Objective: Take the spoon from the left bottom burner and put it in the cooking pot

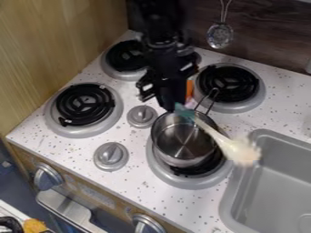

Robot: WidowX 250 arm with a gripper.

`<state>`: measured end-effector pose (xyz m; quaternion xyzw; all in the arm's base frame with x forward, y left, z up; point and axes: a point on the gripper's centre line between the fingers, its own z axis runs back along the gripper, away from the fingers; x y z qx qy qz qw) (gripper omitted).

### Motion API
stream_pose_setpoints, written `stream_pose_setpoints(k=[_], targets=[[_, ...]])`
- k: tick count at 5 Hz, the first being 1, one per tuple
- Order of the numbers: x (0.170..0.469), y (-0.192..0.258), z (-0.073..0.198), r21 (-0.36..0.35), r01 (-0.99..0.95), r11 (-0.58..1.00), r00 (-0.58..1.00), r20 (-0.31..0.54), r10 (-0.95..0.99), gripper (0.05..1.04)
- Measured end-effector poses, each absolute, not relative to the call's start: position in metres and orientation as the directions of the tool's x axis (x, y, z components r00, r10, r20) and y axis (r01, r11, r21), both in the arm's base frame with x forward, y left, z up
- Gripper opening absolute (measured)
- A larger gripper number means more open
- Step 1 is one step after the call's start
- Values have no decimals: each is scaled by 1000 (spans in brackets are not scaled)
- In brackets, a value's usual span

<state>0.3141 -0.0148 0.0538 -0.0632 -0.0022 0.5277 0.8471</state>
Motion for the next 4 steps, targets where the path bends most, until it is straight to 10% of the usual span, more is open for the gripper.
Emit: stream_pose_setpoints(k=[4], targets=[[302, -25, 46, -97, -889, 448, 456, -91, 885, 227]])
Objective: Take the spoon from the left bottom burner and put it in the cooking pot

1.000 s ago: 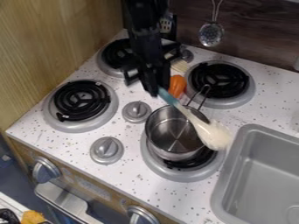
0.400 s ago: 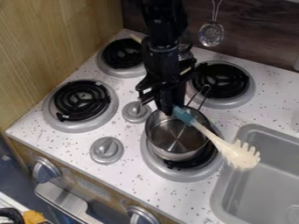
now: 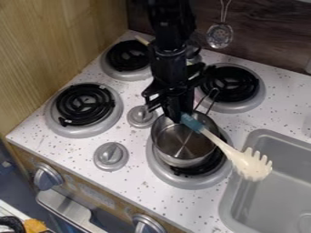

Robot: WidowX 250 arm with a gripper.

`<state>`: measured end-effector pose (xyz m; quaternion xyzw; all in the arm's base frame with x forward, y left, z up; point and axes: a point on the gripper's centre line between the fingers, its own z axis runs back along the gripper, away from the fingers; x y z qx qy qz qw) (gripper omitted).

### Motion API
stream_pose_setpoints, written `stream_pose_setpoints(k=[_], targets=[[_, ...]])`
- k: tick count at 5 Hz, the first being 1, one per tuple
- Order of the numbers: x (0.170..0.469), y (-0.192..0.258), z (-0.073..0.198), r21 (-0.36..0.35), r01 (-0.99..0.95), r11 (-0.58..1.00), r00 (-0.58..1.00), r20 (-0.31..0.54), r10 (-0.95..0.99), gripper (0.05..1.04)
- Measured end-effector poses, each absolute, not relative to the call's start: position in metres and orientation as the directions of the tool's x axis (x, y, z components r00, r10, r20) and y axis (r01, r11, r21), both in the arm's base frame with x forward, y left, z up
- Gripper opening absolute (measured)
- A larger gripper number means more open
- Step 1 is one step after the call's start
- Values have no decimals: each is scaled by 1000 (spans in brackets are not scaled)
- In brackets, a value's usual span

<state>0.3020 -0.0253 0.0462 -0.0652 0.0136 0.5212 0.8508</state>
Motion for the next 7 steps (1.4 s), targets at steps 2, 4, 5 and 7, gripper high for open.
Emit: stream_pose_setpoints(k=[2, 4, 5, 7], targets=[[303, -24, 39, -126, -882, 455, 465, -65, 883, 227], [304, -23, 29, -134, -864, 486, 496, -55, 867, 227], [304, -25, 24, -143, -860, 491, 502, -58, 863, 227], [300, -17, 14, -143, -850, 506, 513, -14, 858, 227]])
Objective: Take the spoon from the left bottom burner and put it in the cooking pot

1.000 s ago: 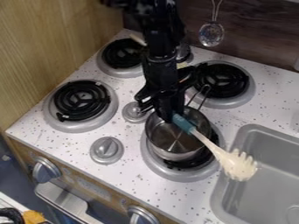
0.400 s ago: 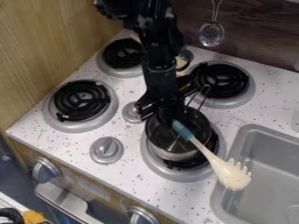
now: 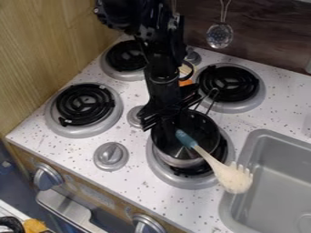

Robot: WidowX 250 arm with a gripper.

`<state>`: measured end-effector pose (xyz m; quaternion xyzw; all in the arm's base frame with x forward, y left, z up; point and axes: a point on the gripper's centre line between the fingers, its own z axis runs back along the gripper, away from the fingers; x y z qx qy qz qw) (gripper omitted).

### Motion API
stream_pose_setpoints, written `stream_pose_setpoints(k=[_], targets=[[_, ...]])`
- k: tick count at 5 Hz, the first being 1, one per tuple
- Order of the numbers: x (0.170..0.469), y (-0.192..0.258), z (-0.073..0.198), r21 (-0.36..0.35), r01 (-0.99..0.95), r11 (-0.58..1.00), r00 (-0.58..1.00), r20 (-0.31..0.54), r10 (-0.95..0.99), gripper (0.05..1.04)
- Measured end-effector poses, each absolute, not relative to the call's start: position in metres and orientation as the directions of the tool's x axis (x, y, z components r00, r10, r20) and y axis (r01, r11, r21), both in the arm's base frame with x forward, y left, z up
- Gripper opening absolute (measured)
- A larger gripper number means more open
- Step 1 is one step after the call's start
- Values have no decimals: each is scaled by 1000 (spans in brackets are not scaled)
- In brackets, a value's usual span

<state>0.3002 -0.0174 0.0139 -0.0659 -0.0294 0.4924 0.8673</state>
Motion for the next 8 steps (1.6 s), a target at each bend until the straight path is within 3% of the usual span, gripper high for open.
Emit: stream_pose_setpoints(k=[1, 2, 3, 4, 6, 8], targets=[[299, -22, 12, -104, -860, 500, 495, 71, 866, 302], [297, -26, 13, -55, -874, 483, 470, 154, 869, 553], [300, -26, 15, -51, -872, 487, 469, 200, 860, 854], [304, -25, 19, -51, -866, 498, 478, 213, 852, 1003], [310, -31, 34, -30, -852, 522, 510, 175, 842, 1000], [315, -30, 70, -7, -827, 562, 556, 129, 821, 1000]])
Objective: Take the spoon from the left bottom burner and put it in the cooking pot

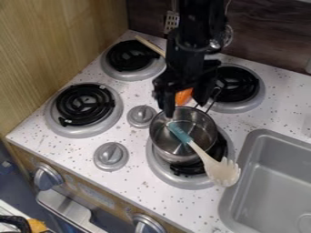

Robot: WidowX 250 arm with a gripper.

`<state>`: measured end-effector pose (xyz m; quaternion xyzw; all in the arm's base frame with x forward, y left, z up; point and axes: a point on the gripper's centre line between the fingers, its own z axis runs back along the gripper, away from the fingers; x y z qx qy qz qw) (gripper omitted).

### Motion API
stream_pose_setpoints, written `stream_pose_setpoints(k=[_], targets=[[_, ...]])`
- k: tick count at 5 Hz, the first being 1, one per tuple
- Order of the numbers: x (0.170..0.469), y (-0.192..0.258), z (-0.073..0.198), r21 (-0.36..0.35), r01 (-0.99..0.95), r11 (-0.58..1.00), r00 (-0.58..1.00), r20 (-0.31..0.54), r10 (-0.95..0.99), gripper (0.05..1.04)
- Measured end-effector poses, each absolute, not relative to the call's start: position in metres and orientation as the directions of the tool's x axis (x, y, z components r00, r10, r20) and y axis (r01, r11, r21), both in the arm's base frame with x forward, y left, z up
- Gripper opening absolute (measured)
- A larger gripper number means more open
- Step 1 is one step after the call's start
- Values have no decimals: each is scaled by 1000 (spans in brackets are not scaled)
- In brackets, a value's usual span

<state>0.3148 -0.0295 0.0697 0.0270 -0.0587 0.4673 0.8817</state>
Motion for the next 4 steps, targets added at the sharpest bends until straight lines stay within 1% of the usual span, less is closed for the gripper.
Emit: stream_pose_setpoints(k=[1, 2, 3, 4], targets=[[324, -12, 82, -42, -757, 652, 629, 222, 745, 1000], [332, 14, 79, -54, -669, 741, 706, 267, 656, 1000], [333, 33, 78, -50, -572, 819, 783, 265, 563, 1000], [341, 56, 75, -21, -415, 909, 861, 312, 401, 1000]])
